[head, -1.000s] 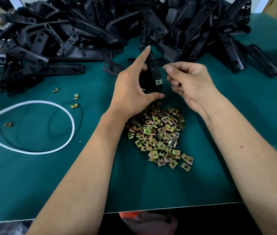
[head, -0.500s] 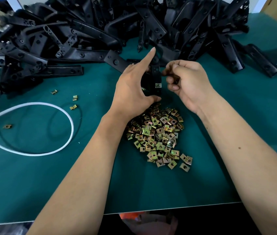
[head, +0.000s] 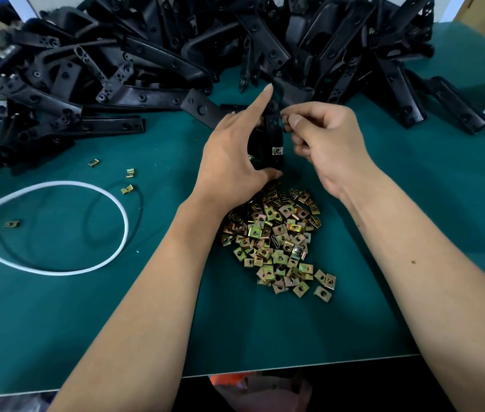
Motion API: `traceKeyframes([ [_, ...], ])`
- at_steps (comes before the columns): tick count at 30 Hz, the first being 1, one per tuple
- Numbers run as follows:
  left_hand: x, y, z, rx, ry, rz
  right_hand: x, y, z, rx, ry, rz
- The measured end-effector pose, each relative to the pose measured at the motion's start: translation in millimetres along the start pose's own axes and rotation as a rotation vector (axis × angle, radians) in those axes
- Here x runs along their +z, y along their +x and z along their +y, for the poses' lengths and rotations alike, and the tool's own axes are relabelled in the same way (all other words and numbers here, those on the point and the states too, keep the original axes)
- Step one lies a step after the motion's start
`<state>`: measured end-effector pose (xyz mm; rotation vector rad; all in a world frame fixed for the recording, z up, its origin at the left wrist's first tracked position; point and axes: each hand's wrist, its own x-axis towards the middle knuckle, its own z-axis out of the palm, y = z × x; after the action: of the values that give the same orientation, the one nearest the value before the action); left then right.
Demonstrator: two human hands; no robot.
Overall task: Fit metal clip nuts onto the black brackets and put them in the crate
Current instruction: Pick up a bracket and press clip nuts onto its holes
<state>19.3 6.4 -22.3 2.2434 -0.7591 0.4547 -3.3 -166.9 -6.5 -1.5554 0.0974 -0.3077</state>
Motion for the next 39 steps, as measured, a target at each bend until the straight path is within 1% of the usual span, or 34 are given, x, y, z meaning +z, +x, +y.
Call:
traceKeyframes([
  [5,-1.4,-0.7,1.3,0.000,-0.007,0.000,-0.6,-2.6,-0.9,-0.059,-0.057,0.006],
  [10,-1.2,-0.9,0.7,0.009,-0.008,0.006,-0.5,-1.6,0.9,-0.091,-0.133,0.089],
  [17,0.0,-1.2,2.5,0.035,0.002,-0.002,0.6,-1.3,2.9,-0.088,-0.051,0.113],
  [19,0.3,-0.9,3.0,0.031,0.001,0.002,0.6,-1.2,2.4,-0.053,-0.016,0.106],
  [24,0.0,-0.9,5.0,0.024,0.009,0.007,0.4,-0.2,4.0,0.121,0.075,0.047],
  [26,-0.5,-1.5,6.3,0.030,-0.004,0.007,-0.7,-0.1,3.7,0.152,0.106,0.026],
  [32,-0.4,-0.9,9.5,0.035,-0.014,-0.007,-4.5,0.8,1.9,0.106,0.053,-0.006],
  [39,0.8,-1.1,10.1,0.010,-0.022,0.007,-2.2,-0.8,3.2,0.057,0.047,-0.015],
])
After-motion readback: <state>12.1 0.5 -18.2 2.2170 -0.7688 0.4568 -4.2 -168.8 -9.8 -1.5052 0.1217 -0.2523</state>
